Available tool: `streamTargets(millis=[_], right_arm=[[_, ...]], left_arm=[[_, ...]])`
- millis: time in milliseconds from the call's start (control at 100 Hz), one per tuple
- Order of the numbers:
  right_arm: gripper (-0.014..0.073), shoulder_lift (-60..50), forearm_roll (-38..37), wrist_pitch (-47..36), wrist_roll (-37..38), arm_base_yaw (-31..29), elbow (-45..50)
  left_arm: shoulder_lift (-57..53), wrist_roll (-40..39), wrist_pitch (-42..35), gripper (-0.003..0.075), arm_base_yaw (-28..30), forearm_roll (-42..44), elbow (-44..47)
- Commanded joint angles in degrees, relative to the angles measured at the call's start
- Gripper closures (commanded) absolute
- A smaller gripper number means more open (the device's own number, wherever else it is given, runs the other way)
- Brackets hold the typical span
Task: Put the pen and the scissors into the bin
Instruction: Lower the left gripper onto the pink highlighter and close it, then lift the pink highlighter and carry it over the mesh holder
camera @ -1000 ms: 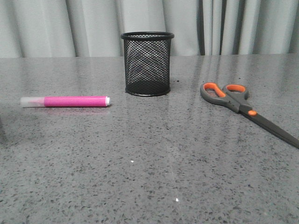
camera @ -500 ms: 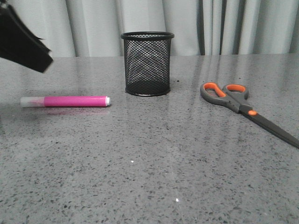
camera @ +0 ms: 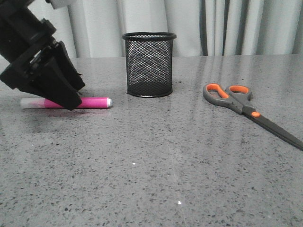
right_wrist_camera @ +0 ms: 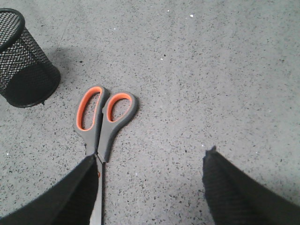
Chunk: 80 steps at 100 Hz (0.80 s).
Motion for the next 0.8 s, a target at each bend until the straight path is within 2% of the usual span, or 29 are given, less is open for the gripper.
streamTargets(millis=[0, 100, 190, 260, 310, 350, 380, 500, 590, 710, 790], right_arm=[[0.0162, 0.1, 0.4, -3.4, -0.8, 0.1, -2.1], [0.0162, 0.1, 0.4, -3.3, -0.8, 0.1, -2.1], [0.0162, 0.1, 0.4, -3.3, -0.8, 0.1, -2.1], [0.0162, 0.1, 0.4, -3.1, -0.8, 0.1, -2.1], [0.0162, 0.1, 0.4, -3.0, -0.8, 0.1, -2.1], [0.0162, 0.1, 0.4, -3.0, -0.8, 0.1, -2.1], [0.0162, 0.1, 0.4, -3.0, -0.8, 0.1, -2.1], [0.0162, 0.1, 0.4, -2.8, -0.8, 0.1, -2.1], [0.0162, 0.1, 0.4, -2.6, -0.8, 0.1, -2.1], [0.0162, 0.1, 0.4, -2.2, -0.8, 0.1, -2.1], [0.0162, 0.1, 0.4, -1.8, -0.8, 0.1, -2.1]], left_arm=[[-1.4, 0.2, -0.6, 0.0313, -0.5, -2.2, -1.9], [-0.3, 0.2, -0.6, 0.0336, -0.5, -2.0, -1.9], [0.4, 0.2, 0.0, 0.0410, -0.5, -1.8, -1.9], [0.5, 0.2, 0.9, 0.0507, -0.5, -0.7, -1.9], [0.5, 0.2, 1.9, 0.0598, -0.5, 0.0, -2.0], [0.5, 0.2, 2.7, 0.0701, -0.5, 1.1, -2.2], [0.5, 0.2, 3.2, 0.0743, -0.5, 1.4, -2.4], [0.1, -1.0, 5.4, 0.0739, -0.5, 1.4, -3.8], [-1.0, -4.3, 5.8, 0.0739, -0.5, -2.0, -6.4], [-3.6, -4.6, 4.0, 0.0740, -0.5, -11.6, -10.2], [-5.7, -4.4, 0.0, 0.0740, -0.5, -21.8, -11.7]])
